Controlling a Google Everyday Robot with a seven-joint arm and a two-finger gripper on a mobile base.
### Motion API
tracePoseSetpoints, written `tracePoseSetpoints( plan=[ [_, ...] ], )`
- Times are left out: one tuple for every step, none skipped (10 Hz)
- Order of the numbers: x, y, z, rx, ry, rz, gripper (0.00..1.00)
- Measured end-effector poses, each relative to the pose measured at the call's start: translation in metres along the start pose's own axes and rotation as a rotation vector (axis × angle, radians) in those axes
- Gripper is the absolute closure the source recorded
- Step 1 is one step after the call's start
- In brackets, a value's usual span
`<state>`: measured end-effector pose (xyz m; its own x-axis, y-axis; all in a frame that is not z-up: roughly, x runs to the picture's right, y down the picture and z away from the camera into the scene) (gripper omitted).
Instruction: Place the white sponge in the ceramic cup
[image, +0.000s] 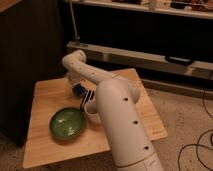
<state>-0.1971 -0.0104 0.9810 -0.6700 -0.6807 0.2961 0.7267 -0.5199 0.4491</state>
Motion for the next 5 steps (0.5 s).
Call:
tracePoseSetpoints(
  plan=[
    [-0.001, -0.003, 0.007, 0.001, -0.009, -0.002, 0.2],
    [-0.004, -0.002, 0.014, 0.004, -0.019, 0.007, 0.2],
    [-0.005, 0.002, 0.02, 0.008, -0.022, 0.027, 0.23],
    [-0.005, 0.005, 0.021, 0.01, -0.023, 0.039, 0.29],
    [-0.003, 0.007, 0.021, 0.012, -0.018, 0.053, 0.39]
  ],
)
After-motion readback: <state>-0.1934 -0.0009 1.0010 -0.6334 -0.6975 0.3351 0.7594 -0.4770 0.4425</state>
